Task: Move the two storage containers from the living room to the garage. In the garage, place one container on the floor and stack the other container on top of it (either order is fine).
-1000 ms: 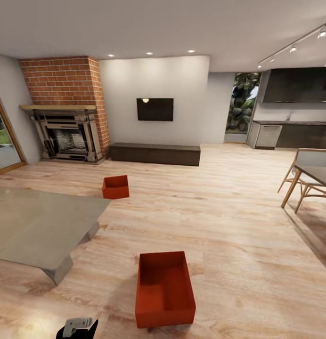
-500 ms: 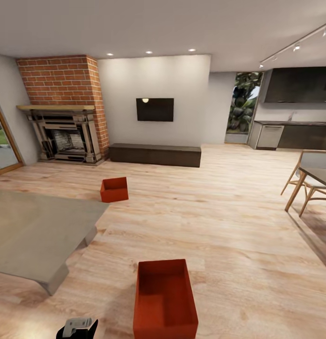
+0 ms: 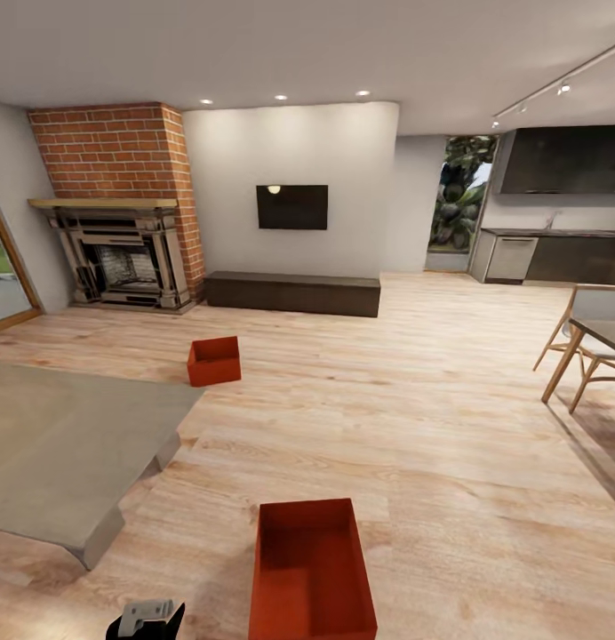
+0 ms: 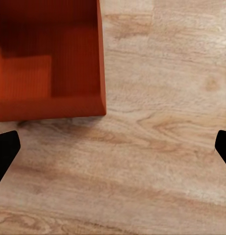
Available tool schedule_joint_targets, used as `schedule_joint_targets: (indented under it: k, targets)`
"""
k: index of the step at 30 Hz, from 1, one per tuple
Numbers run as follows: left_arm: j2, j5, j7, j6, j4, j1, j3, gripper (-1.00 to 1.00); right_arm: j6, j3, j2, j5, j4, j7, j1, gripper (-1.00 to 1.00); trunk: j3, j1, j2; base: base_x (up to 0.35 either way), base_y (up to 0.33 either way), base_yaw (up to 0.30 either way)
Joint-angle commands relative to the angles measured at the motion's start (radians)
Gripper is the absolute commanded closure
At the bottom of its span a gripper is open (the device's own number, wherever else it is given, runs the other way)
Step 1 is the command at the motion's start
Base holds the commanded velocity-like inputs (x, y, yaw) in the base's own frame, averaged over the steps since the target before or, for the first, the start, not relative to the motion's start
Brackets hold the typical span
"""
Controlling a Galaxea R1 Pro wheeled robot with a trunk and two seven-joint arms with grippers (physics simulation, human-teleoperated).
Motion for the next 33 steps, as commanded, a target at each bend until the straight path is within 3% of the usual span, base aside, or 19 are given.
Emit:
schedule_joint_targets:
  k: [1, 25, 33]
  targets:
    - [-0.001, -0.005, -0.009, -0.002, 0.001, -0.001, 0.008, -1.00, -0.003, -0.005, 0.001, 0.000, 0.001, 0.008, -0.001, -1.00, -0.001, 0.000, -0.001, 0.256, 0.000, 0.000]
    - [-0.001, -0.005, -0.009, -0.002, 0.001, -0.001, 0.008, -1.00, -0.003, -0.005, 0.001, 0.000, 0.001, 0.008, -0.001, -1.00, -0.001, 0.000, -0.001, 0.191, 0.000, 0.000]
    - [-0.001, -0.005, -0.009, -0.003, 0.001, -0.001, 0.008, -1.00, -0.003, -0.005, 0.001, 0.000, 0.001, 0.008, -0.001, -1.00, -0.001, 0.000, -0.001, 0.060, 0.000, 0.000]
